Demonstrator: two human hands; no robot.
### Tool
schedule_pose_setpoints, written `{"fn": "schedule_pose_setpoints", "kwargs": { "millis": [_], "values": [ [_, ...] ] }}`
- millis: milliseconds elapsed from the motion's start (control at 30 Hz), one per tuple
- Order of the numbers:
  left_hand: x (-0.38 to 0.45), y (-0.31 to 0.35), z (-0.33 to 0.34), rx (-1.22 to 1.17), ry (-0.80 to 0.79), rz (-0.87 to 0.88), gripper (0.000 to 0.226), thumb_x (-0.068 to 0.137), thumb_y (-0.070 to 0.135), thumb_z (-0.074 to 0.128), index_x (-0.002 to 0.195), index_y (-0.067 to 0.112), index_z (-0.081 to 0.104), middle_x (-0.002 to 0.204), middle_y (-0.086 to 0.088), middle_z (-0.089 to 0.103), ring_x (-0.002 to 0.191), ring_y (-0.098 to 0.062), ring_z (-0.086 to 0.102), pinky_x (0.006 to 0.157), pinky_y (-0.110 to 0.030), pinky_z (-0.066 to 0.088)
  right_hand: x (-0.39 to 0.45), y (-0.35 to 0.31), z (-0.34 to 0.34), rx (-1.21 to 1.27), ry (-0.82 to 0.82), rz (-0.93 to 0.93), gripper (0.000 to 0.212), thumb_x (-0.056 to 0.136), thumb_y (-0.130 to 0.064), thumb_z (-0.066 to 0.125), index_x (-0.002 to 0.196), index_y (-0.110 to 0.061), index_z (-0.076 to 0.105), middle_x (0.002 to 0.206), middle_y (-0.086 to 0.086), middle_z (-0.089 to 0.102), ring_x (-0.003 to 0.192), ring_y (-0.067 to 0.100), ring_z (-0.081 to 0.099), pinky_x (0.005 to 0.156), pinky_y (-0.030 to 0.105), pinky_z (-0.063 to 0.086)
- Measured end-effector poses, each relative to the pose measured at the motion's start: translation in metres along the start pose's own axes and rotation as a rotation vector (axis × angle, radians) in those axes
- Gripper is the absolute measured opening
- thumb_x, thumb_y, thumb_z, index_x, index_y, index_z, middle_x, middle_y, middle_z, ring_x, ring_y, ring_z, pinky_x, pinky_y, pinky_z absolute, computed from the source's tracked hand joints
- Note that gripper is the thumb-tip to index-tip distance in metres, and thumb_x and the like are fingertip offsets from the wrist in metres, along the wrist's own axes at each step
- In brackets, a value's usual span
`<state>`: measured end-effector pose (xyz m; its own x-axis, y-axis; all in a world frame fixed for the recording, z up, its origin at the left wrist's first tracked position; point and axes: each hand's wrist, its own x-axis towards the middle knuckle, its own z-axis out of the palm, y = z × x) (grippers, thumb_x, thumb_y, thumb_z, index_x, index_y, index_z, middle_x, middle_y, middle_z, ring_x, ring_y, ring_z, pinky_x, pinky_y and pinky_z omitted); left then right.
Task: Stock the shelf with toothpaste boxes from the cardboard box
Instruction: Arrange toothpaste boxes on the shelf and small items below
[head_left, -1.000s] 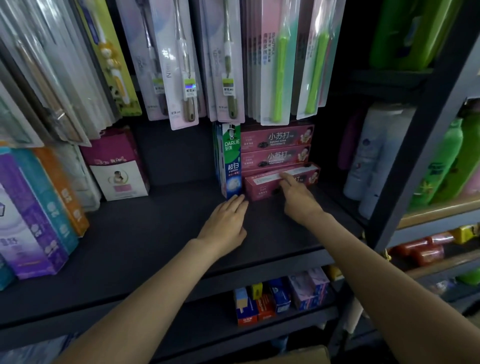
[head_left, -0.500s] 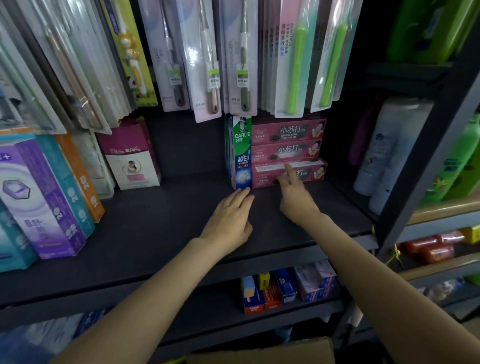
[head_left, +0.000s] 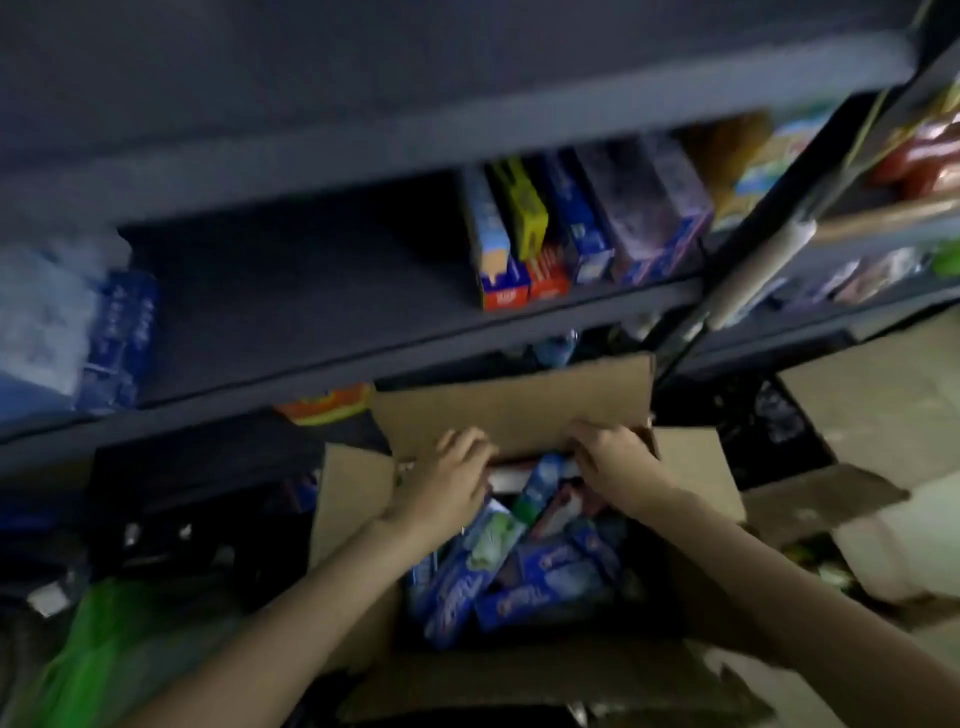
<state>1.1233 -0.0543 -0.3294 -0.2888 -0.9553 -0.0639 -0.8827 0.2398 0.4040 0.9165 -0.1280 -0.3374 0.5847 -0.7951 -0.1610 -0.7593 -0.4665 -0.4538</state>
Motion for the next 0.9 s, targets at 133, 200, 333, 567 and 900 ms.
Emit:
{"fn": "schedule_pose_setpoints", "kwargs": {
  "millis": [133, 200, 333, 567, 900],
  "values": [
    [-0.004, -0.021, 0.082, 0.005, -0.168, -0.086, 0.032, 0.068, 0.020, 0.035, 0.082, 0.007, 0.061, 0.085, -0.010, 0.060, 0.074, -0.029, 0.059, 0.060, -0.036, 0.053, -0.005, 0.063, 0.100, 0.024, -0.432, 0.440, 0.032, 0.095, -0.012, 0.042, 0.124, -0.005, 0.055, 0.129, 0.016, 0.055, 0.117, 0.030, 0.052, 0.092, 0.030, 0.040],
    [0.000, -0.024, 0.110, 0.003, -0.237, -0.104, 0.032, 0.076, 0.015, 0.038, 0.095, 0.004, 0.061, 0.099, -0.012, 0.058, 0.088, -0.032, 0.057, 0.071, -0.040, 0.052, 0.001, 0.077, 0.130, 0.015, -0.516, 0.497, 0.036, 0.099, -0.010, 0.034, 0.133, -0.001, 0.042, 0.135, 0.020, 0.047, 0.117, 0.029, 0.050, 0.088, 0.030, 0.041],
    [0.013, -0.032, 0.153, 0.007, -0.343, -0.147, 0.034, 0.089, 0.009, 0.043, 0.123, 0.007, 0.047, 0.126, -0.009, 0.044, 0.116, -0.027, 0.040, 0.096, -0.038, 0.035, 0.024, 0.104, 0.177, -0.033, -0.546, 0.533, 0.044, 0.095, -0.010, 0.045, 0.138, -0.001, 0.038, 0.130, 0.020, 0.052, 0.113, 0.031, 0.053, 0.082, 0.030, 0.044],
    [0.006, -0.043, 0.188, -0.059, -0.274, -0.163, 0.031, 0.090, 0.008, 0.043, 0.120, 0.005, 0.052, 0.122, -0.008, 0.048, 0.117, -0.024, 0.040, 0.095, -0.029, 0.030, 0.039, 0.123, 0.212, 0.117, -0.677, 0.532, 0.051, 0.089, -0.005, 0.057, 0.138, -0.003, 0.040, 0.131, 0.019, 0.052, 0.115, 0.033, 0.053, 0.084, 0.035, 0.045],
    [-0.002, -0.027, 0.124, -0.195, -0.302, -0.256, 0.035, 0.087, 0.010, 0.051, 0.121, 0.006, 0.049, 0.122, -0.008, 0.044, 0.110, -0.025, 0.050, 0.088, -0.031, 0.037, 0.014, 0.070, 0.137, 0.203, -0.173, 0.593, 0.048, 0.080, -0.018, 0.064, 0.126, -0.011, 0.050, 0.128, 0.020, 0.039, 0.111, 0.039, 0.048, 0.093, 0.034, 0.046]
  ]
}}
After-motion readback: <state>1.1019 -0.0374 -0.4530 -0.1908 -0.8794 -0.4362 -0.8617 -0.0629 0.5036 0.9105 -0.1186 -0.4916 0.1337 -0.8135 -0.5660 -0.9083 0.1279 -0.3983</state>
